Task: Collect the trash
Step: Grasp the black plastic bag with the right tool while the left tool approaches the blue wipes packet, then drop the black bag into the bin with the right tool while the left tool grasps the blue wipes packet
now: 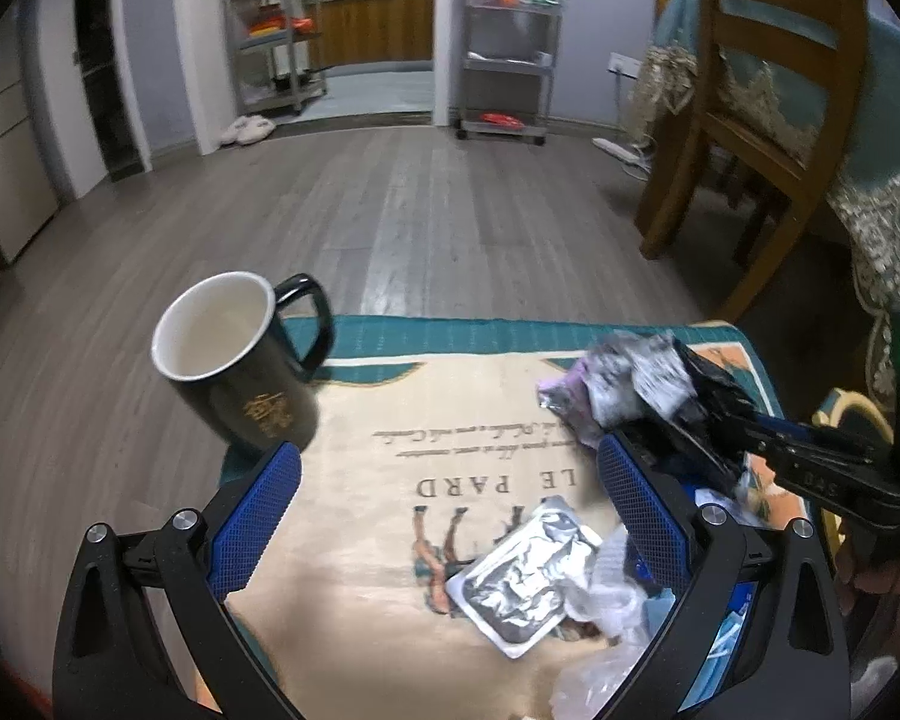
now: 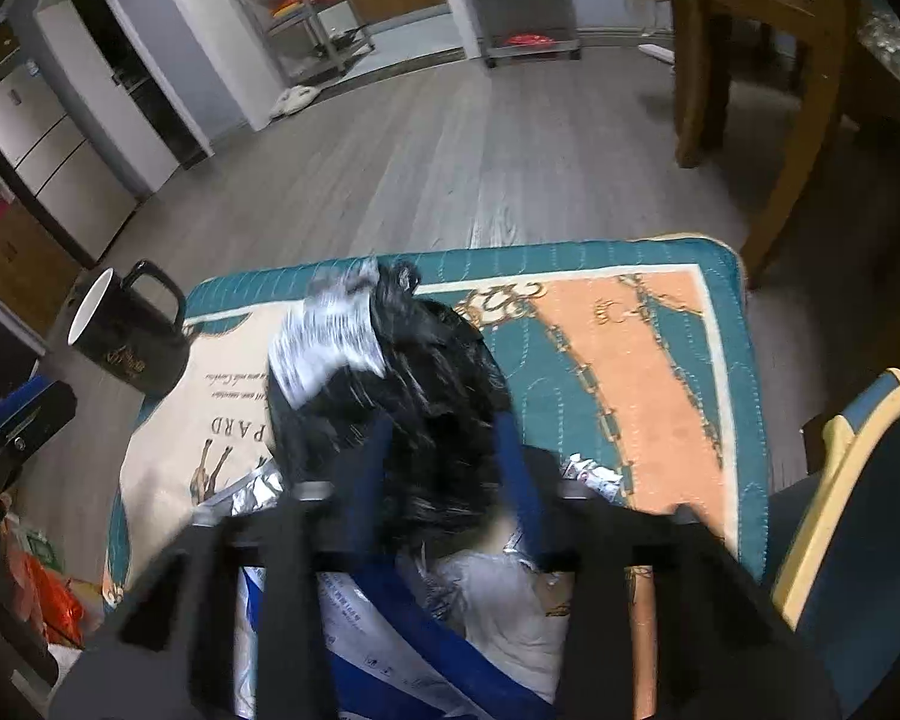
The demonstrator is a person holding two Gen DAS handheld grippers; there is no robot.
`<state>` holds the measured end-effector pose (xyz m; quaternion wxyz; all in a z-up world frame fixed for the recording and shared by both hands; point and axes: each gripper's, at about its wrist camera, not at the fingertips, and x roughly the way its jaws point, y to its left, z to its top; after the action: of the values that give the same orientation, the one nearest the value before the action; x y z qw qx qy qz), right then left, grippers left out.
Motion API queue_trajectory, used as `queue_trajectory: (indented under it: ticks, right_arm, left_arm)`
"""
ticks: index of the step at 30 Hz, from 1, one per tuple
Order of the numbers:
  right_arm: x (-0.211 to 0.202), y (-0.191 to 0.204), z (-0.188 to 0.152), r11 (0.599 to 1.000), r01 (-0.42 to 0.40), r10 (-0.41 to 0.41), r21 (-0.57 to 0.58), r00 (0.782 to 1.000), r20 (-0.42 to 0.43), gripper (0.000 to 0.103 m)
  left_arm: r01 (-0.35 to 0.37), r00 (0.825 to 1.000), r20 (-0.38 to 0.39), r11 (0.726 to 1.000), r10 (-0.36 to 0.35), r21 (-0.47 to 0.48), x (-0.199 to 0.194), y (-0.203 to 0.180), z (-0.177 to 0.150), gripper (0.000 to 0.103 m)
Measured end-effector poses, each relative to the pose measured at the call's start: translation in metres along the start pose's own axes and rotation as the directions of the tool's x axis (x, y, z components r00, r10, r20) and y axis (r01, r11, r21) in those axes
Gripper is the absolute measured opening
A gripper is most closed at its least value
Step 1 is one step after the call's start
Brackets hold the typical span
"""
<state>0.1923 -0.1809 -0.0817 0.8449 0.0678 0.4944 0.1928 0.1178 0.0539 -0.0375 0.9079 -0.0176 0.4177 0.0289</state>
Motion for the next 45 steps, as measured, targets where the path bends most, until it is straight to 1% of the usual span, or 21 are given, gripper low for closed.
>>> queue_trajectory:
  ticks: [2,4,6,10,13,17,21,25,29,32,33,34,36,37,38,39,41,42,43,44,45]
  right_arm:
    - [-0.002,0.003,-0.001,1.000,-0.011,0.011,-0.011,1.000,0.011,0.012]
    - [-0.008,0.006,-0.001,1.000,-0.013,0.013,-0.028,0.999,0.029,0.010]
    - [-0.016,0.009,-0.001,0.999,-0.015,0.017,-0.046,0.999,0.049,0.006]
    - [-0.040,0.015,0.001,0.997,-0.018,0.025,-0.074,0.995,0.093,0.006]
    - [-0.063,0.019,0.006,0.997,-0.021,0.029,-0.075,0.994,0.105,0.006]
    - [-0.103,0.024,0.016,0.995,0.033,-0.022,-0.091,0.993,0.118,0.006]
    - [-0.150,0.015,0.022,0.993,0.056,-0.043,-0.105,0.991,0.126,0.006]
    - [-0.175,-0.007,0.013,0.995,0.070,-0.059,-0.077,0.989,0.137,0.006]
    - [-0.181,-0.033,0.008,0.999,0.040,-0.042,0.017,0.989,0.142,0.006]
    - [-0.180,-0.041,0.011,0.999,0.038,-0.041,0.024,0.987,0.154,0.006]
    - [-0.181,-0.043,0.010,0.999,0.032,-0.036,0.025,0.988,0.153,0.006]
    - [-0.179,-0.044,0.011,0.999,0.027,-0.030,0.026,0.988,0.151,0.006]
    - [-0.179,-0.047,0.009,0.999,0.011,-0.015,0.030,0.989,0.148,0.006]
    - [-0.179,-0.047,0.009,1.000,0.007,-0.011,0.028,0.989,0.148,0.006]
    - [-0.180,-0.048,0.008,1.000,0.007,-0.010,0.023,0.989,0.150,0.006]
    - [-0.181,-0.048,0.008,1.000,0.009,-0.011,0.016,0.988,0.153,0.006]
    - [-0.184,-0.049,0.007,1.000,0.016,-0.017,0.006,0.987,0.161,0.006]
    - [-0.184,-0.051,0.006,1.000,0.015,-0.017,0.010,0.986,0.163,0.006]
    - [-0.184,-0.053,0.006,1.000,0.012,-0.015,0.020,0.987,0.162,0.006]
    - [-0.184,-0.055,0.005,1.000,0.010,-0.013,0.025,0.987,0.160,0.006]
    - [-0.183,-0.056,0.005,0.999,0.007,-0.012,0.032,0.987,0.158,0.006]
  left_arm:
    - [0.001,1.000,0.001,1.000,-0.001,0.028,0.000,-0.005,-0.001,0.098]
    - [0.002,1.000,0.004,0.998,-0.003,0.055,0.000,-0.011,-0.002,0.098]
    - [0.002,1.000,0.009,0.997,-0.003,0.072,-0.001,-0.014,-0.002,0.098]
    - [0.011,1.000,0.010,0.997,-0.012,0.071,-0.003,-0.015,-0.001,0.098]
    - [0.016,1.000,0.010,0.998,-0.017,0.066,-0.003,-0.015,-0.001,0.098]
    - [0.028,1.000,-0.011,0.996,-0.028,0.082,0.002,-0.020,-0.004,0.098]
    - [0.050,0.998,-0.035,0.994,-0.047,0.094,0.008,-0.026,-0.005,0.098]
    - [0.071,0.996,-0.066,0.994,-0.066,0.086,0.022,-0.034,-0.006,0.096]
    - [0.135,0.987,-0.094,0.988,-0.127,0.078,0.027,-0.054,-0.009,0.095]
    - [0.196,0.977,-0.104,0.976,-0.186,0.094,0.023,-0.078,-0.016,0.095]
    - [0.228,0.970,-0.114,0.968,-0.216,0.109,0.023,-0.089,-0.020,0.095]
    - [0.239,0.967,-0.126,0.962,-0.223,0.131,0.024,-0.097,-0.023,0.094]
    - [0.243,0.963,-0.163,0.952,-0.213,0.188,0.031,-0.112,-0.030,0.085]
    - [0.246,0.959,-0.195,0.945,-0.205,0.216,0.037,-0.119,-0.034,0.070]
    - [0.249,0.955,-0.218,0.942,-0.200,0.224,0.042,-0.122,-0.036,0.061]
    - [0.258,0.950,-0.237,0.940,-0.205,0.221,0.046,-0.123,-0.038,0.060]
    - [0.288,0.939,-0.250,0.938,-0.237,0.192,0.048,-0.122,-0.037,0.051]
    - [0.293,0.937,-0.250,0.938,-0.243,0.186,0.048,-0.122,-0.036,0.048]
    - [0.296,0.938,-0.242,0.937,-0.248,0.184,0.046,-0.121,-0.035,0.038]
    - [0.298,0.939,-0.235,0.937,-0.253,0.183,0.044,-0.120,-0.034,0.025]
    - [0.298,0.939,-0.232,0.937,-0.253,0.183,0.044,-0.119,-0.033,0.023]
